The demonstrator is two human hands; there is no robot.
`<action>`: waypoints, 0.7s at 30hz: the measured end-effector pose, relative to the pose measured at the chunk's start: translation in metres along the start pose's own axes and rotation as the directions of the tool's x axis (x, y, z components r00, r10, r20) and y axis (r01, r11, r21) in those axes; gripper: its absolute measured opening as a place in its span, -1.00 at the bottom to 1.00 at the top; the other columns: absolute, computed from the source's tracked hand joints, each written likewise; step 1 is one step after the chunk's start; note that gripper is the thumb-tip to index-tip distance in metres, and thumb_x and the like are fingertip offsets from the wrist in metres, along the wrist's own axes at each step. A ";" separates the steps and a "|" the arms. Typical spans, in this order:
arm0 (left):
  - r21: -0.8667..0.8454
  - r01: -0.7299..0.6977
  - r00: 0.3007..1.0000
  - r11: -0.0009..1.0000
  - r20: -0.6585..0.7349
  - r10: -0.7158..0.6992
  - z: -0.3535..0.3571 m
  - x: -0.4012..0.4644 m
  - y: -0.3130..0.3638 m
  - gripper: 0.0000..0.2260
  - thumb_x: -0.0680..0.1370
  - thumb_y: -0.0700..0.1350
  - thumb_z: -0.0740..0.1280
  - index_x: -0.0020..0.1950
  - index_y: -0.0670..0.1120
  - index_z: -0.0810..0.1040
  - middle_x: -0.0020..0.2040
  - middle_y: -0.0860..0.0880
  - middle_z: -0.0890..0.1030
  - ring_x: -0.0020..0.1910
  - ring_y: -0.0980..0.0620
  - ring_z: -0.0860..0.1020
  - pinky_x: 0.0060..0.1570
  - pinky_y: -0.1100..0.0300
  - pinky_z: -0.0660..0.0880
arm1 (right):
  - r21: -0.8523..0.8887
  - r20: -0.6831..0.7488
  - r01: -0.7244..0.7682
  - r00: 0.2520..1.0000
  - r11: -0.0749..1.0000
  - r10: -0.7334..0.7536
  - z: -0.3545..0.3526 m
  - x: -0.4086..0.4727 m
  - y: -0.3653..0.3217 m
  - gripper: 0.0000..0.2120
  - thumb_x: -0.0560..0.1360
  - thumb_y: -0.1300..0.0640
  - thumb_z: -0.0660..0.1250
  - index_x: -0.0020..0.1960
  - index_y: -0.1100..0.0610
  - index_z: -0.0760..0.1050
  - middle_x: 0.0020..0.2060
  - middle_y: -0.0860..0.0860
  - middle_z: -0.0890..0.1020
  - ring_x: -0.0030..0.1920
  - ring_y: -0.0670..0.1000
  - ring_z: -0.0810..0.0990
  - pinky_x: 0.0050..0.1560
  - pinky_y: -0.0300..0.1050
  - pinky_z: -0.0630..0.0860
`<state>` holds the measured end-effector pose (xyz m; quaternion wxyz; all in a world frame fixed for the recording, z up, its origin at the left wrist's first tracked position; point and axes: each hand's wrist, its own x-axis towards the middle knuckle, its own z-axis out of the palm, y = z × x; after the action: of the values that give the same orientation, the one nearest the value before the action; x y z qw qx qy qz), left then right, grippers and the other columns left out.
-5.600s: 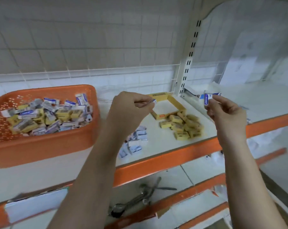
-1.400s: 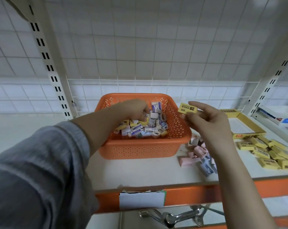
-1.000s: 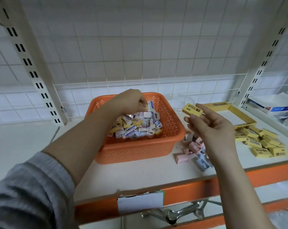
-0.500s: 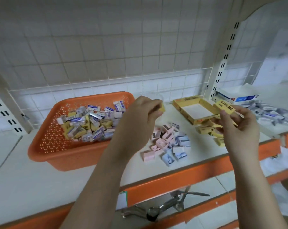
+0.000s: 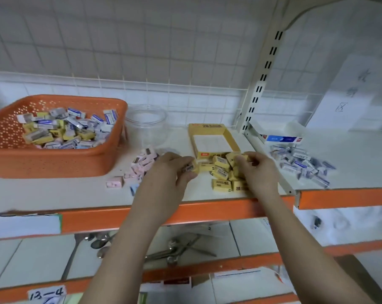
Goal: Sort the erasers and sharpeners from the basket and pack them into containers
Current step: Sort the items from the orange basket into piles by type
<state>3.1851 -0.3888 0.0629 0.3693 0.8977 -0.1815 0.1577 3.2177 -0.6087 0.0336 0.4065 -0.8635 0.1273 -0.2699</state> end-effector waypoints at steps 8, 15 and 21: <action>0.021 0.063 0.997 0.998 0.033 -0.064 0.020 -0.001 0.003 -0.68 0.51 -0.06 0.37 0.26 -0.01 0.54 0.11 0.02 0.52 0.08 0.08 0.47 -0.06 0.43 0.22 | -0.011 -0.078 0.040 0.996 0.999 -0.041 0.009 -0.008 0.018 -0.68 0.52 0.08 0.32 0.20 0.23 0.55 0.02 0.11 0.63 -0.02 -0.01 0.55 -0.05 -0.32 0.37; 0.018 0.135 0.982 0.991 0.134 -0.136 0.053 0.023 0.000 -0.68 0.51 -0.05 0.38 0.25 -0.04 0.55 0.19 0.00 0.58 0.12 0.06 0.52 0.09 0.33 0.34 | 0.274 -0.252 0.031 0.967 0.961 0.041 0.003 -0.018 0.017 -0.77 0.57 0.22 0.19 0.16 0.20 0.54 0.04 0.03 0.60 0.03 -0.11 0.52 -0.10 -0.59 0.34; 0.023 0.186 0.964 0.982 0.192 -0.186 0.062 0.028 -0.001 -0.74 0.55 -0.07 0.31 0.23 -0.04 0.56 0.20 0.01 0.59 0.11 0.10 0.54 0.06 0.36 0.37 | 0.333 -0.229 0.028 0.972 0.943 0.052 0.003 -0.018 0.018 -0.79 0.57 0.26 0.18 0.11 0.16 0.55 -0.06 0.00 0.61 -0.11 -0.36 0.51 -0.15 -0.55 0.36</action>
<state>3.2192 -0.4389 0.0322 0.3611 0.9226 -0.1311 0.0348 3.2046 -0.6103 0.0113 0.5305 -0.7436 0.1322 -0.3849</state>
